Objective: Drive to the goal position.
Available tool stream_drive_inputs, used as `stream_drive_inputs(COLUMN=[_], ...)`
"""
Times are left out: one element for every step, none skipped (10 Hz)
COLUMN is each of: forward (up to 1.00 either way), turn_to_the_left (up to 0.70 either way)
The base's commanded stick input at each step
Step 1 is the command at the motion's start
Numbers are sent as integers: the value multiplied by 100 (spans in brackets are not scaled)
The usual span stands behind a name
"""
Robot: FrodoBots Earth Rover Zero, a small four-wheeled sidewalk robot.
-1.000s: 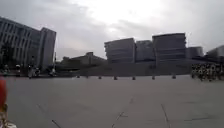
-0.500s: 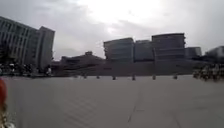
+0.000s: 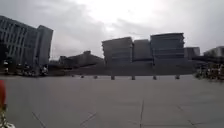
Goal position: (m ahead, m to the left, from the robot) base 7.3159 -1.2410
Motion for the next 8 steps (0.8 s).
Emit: stream_drive_inputs(forward=[85, 85, 85, 85, 85, 85, 85, 85], turn_to_the_left=[0, 0, 0, 0, 0, 0, 0, 0])
